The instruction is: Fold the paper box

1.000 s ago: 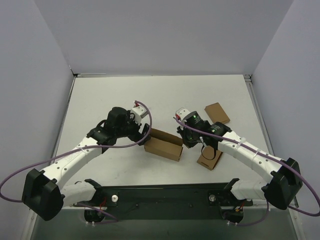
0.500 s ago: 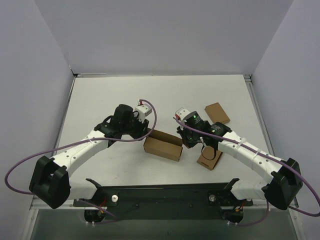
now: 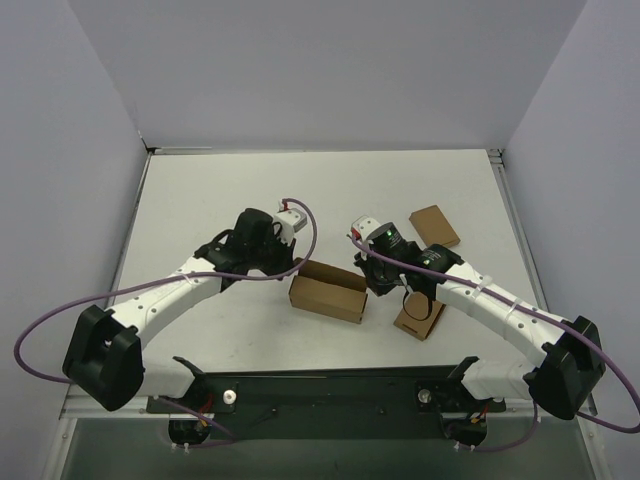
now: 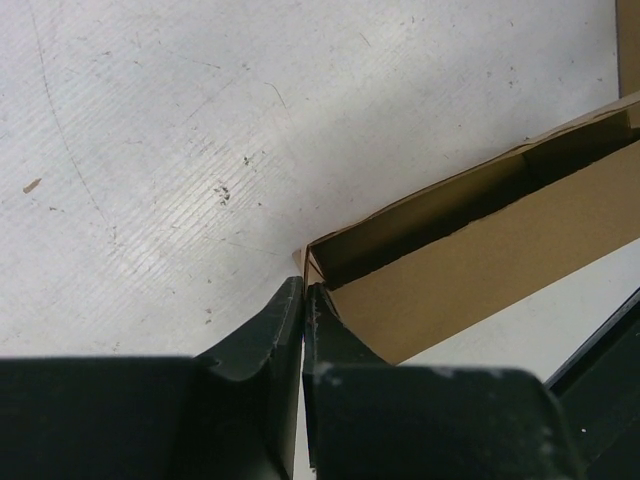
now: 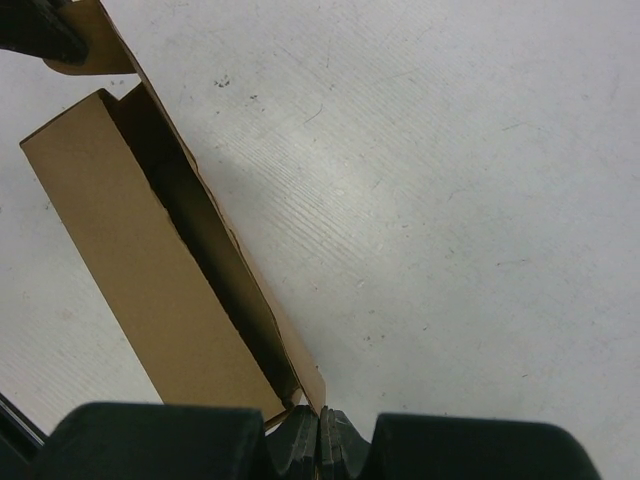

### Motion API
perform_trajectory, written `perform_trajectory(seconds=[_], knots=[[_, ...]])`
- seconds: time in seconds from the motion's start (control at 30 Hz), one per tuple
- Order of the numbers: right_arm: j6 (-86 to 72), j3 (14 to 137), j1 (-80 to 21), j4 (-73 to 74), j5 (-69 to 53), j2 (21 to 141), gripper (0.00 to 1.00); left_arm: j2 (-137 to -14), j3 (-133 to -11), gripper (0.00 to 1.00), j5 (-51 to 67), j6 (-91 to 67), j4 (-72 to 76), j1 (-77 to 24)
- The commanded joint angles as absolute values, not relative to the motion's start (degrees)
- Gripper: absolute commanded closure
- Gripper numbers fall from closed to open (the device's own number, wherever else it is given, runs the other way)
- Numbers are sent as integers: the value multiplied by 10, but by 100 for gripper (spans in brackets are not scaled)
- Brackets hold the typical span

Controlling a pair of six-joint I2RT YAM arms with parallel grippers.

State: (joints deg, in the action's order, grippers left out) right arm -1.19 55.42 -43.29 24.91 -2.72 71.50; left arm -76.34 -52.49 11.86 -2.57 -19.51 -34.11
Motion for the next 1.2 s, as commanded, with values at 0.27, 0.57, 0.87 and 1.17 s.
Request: perform_trajectory(seconds=[0.27,0.57,0.87,1.17], knots=[[-13,579,-439,262,18,711,100,-771,-564,93,58,-141,-239,-372],[-50,580,-440,263,57,715,89,-761,-538,94,-11,-185,-209,-415],[-72,539,-479,237,161,579,35,-762,-558,94,-47,-149,-233,-437],[-35,484,-599,153,130,550,51,-765,-562,95,-45,-140,-230,-447]])
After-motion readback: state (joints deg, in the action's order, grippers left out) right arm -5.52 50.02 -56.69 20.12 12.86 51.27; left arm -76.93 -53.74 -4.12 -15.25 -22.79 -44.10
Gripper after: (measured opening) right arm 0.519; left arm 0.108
